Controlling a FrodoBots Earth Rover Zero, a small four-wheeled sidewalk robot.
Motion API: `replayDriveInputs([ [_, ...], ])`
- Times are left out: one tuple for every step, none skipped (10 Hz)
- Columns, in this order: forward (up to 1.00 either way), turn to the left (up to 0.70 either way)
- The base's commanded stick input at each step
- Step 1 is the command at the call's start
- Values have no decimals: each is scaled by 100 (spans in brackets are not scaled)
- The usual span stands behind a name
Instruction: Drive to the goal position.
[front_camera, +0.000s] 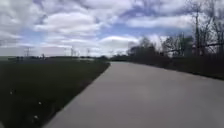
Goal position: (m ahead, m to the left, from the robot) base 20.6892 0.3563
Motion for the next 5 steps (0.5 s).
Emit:
replayDriveInputs([
  [95,0],
  [95,0],
  [95,-1],
  [95,-2],
  [95,-4],
])
